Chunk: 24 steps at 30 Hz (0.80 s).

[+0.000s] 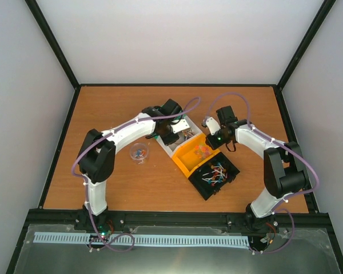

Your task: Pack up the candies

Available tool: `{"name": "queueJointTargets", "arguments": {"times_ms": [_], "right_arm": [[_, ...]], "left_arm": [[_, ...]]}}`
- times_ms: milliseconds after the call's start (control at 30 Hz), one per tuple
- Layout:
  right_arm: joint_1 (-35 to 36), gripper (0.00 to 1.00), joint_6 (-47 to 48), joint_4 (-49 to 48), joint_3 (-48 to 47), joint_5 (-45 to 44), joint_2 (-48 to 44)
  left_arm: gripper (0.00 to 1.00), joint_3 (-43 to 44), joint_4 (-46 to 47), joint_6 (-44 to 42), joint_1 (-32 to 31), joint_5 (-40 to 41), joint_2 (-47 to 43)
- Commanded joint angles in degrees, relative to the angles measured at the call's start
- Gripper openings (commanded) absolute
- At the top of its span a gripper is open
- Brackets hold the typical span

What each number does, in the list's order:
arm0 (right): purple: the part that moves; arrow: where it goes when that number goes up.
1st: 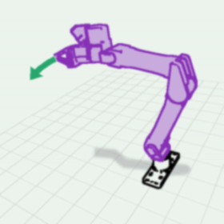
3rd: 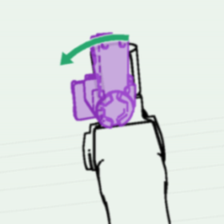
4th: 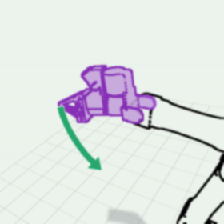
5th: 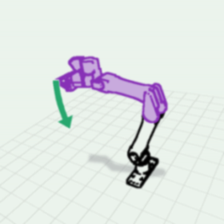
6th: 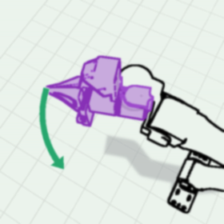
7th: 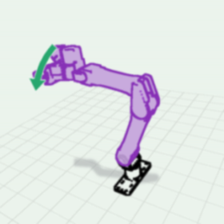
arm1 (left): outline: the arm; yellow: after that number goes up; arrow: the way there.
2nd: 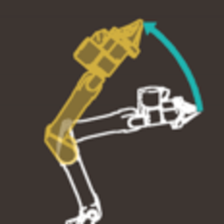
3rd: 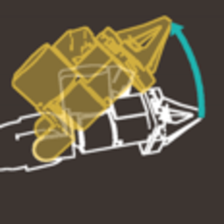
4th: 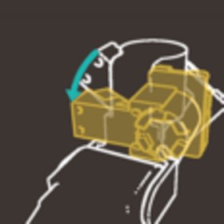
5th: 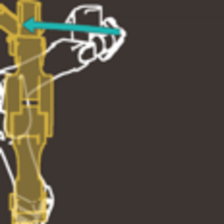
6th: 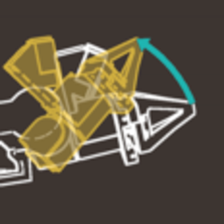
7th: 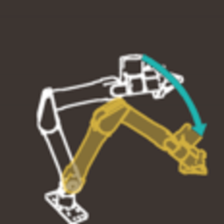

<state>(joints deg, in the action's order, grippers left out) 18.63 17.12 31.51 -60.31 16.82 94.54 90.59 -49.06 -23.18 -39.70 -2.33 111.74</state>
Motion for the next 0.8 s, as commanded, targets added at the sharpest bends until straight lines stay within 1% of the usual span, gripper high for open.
{"name": "queueJointTargets", "arguments": {"times_ms": [0,167,233,367,500,600,767], "right_arm": [[1.54,0.03,4.56,-0.68,1.62,4.19,0.56],[1.58,0.03,4.65,-0.76,1.78,4.43,0.55],[1.57,0.03,4.62,-0.72,1.8,4.45,0.56],[1.41,0.03,4.61,-0.81,1.84,3.8,0.48],[1.17,0.03,4.15,-0.93,1.78,2.84,0.63],[0.71,0.03,3.76,-0.97,1.77,2.23,0.79],[-0.18,0.03,3.37,-0.93,1.6,1.55,0.99]], "left_arm": [[0.01,-7.31,11.3,1.31,-0.82,-7.73,6.25],[0.01,-14.54,25.54,5.58,-0.57,-13.04,3.6],[0.01,-19.03,31.49,6.86,-0.19,-14.65,1.82],[0.01,-26.73,43.27,7.51,0.73,-16.39,-2.48],[0.01,-34.19,55.21,8.47,2.95,-20.46,-7.0],[0.01,-37.7,59.91,9.02,4.41,-21.96,-9.35],[0.01,-41.3,63.46,9.34,6.23,-23.62,-10.98]]}}
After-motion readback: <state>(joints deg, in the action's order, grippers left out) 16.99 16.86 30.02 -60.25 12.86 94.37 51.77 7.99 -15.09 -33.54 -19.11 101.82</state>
